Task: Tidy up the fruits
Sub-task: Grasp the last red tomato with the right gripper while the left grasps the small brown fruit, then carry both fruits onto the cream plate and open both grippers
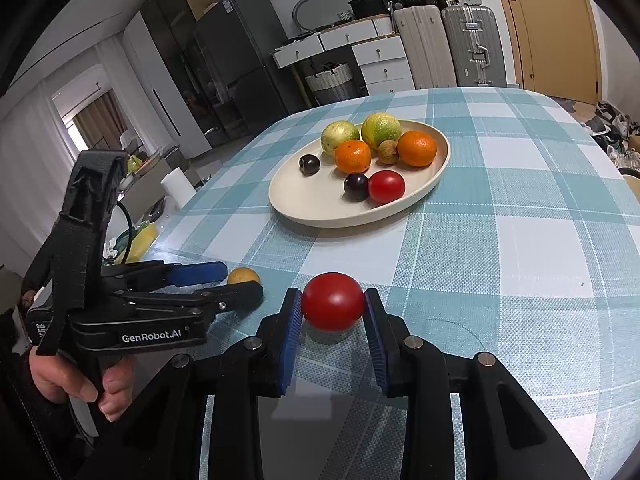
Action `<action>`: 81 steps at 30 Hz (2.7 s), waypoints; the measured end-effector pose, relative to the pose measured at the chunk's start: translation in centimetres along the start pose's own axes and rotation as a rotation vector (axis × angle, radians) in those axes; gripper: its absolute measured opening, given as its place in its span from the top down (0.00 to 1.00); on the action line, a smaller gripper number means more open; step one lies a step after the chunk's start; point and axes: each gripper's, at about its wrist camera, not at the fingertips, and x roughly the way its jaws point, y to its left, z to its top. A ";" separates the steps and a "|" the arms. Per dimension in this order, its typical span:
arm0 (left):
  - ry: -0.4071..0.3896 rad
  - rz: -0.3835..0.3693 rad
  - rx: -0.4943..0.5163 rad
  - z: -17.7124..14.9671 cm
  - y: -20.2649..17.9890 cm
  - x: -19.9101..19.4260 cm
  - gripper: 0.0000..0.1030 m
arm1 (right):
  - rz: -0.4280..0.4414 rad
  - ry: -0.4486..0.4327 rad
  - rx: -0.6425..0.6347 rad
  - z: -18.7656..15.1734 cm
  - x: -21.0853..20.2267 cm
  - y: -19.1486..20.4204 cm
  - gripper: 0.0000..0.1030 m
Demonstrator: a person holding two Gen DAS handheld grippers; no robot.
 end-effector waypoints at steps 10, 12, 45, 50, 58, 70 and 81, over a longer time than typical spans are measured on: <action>-0.026 -0.055 -0.001 0.6 0.2 -0.9 0.75 | 0.004 0.001 0.008 0.0 0.0 -0.1 0.69; -0.032 -0.061 -0.010 1.0 0.5 -1.1 0.75 | 0.004 0.000 0.007 0.1 -0.1 -0.1 0.69; -0.083 -0.127 -0.079 13.7 3.9 2.0 0.75 | -0.024 -0.049 -0.032 12.0 4.9 -1.6 0.69; -0.074 -0.132 -0.082 14.1 3.9 2.8 0.75 | -0.029 -0.046 -0.028 12.6 6.0 -1.9 0.69; -0.048 -0.145 -0.083 14.3 3.9 4.3 0.75 | -0.036 -0.035 -0.019 12.6 6.9 -2.4 0.69; -0.030 -0.168 -0.086 14.3 3.8 5.4 0.75 | -0.043 -0.010 0.006 12.5 8.0 -3.3 0.69; -0.064 -0.180 -0.104 14.3 4.0 4.2 0.74 | -0.046 -0.048 0.023 12.8 7.5 -3.6 0.54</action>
